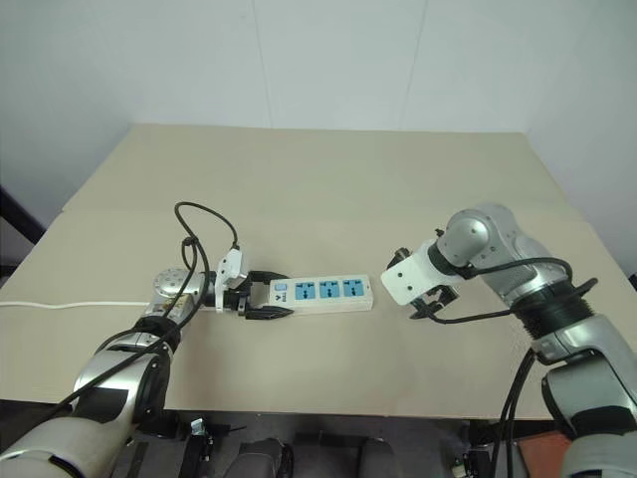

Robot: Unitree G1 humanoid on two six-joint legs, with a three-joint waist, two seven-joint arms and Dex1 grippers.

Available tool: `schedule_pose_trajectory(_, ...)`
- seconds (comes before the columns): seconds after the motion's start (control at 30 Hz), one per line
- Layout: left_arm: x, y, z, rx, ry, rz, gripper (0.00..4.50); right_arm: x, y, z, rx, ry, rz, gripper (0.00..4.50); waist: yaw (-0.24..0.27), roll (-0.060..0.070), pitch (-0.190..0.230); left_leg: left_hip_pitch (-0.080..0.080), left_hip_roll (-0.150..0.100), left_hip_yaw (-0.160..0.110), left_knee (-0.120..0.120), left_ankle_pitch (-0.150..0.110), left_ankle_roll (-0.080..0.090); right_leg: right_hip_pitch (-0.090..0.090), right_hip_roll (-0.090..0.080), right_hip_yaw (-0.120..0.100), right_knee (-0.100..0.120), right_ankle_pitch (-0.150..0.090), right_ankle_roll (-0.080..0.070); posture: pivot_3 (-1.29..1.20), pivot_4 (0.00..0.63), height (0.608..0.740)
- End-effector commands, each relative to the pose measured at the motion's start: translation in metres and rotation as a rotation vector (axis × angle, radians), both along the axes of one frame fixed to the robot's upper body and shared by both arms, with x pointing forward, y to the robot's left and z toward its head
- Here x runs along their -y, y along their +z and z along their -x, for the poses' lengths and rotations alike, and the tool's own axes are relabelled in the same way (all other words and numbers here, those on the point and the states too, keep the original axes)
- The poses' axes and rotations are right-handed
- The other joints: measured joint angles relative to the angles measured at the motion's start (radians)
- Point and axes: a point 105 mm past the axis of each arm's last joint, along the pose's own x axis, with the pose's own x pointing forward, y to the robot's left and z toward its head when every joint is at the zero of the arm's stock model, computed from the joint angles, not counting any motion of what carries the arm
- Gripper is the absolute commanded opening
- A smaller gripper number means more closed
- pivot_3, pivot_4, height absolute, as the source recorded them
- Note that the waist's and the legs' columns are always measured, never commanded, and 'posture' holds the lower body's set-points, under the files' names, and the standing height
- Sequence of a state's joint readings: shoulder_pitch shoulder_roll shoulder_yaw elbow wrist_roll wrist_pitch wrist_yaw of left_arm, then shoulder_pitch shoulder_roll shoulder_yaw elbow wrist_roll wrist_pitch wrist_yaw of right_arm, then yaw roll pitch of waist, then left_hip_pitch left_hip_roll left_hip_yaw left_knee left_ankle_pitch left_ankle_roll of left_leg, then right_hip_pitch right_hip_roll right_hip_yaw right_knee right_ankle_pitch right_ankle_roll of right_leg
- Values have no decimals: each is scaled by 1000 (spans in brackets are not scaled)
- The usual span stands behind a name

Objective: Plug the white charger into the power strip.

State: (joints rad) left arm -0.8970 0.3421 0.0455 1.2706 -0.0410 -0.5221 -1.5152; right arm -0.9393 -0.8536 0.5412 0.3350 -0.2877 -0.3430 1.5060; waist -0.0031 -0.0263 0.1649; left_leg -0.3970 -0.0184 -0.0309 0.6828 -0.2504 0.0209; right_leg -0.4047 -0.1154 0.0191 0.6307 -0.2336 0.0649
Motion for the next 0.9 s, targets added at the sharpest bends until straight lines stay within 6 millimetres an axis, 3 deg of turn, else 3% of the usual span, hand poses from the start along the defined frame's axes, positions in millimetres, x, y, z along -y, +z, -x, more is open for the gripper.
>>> schedule_pose_trajectory(0.03, 1, -7, 2, -13, 7, -9, 3282, 1, 8, -9, 37, 26, 40, 4500, -2, 0, 0, 0, 0, 0, 0, 0, 0, 0, 0, 0, 0, 0, 0, 0, 150, 740)
schedule_pose_trajectory(0.6, -1, -7, 3, -6, 15, -2, 3282, 4, -4, -21, 7, 95, 128, 4500, -8, 1, 0, 0, 0, 0, 0, 1, -1, 0, 0, 0, 1, 0, 0, 0, 150, 740)
schedule_pose_trajectory(0.7, -1, -7, 2, -4, 18, -5, 3282, 1, -5, -21, 4, 108, 121, 3909, -9, 1, 0, 0, 0, 0, 0, 1, -1, 0, 0, 0, 1, 0, 0, 0, 150, 740)
schedule_pose_trajectory(0.9, -2, -8, 3, -6, 17, -4, 3282, 0, -8, -24, 19, 122, 124, 1935, -9, 1, 0, 1, 0, 0, 0, 1, -1, 0, 0, 0, 2, 0, 0, 0, 150, 740)
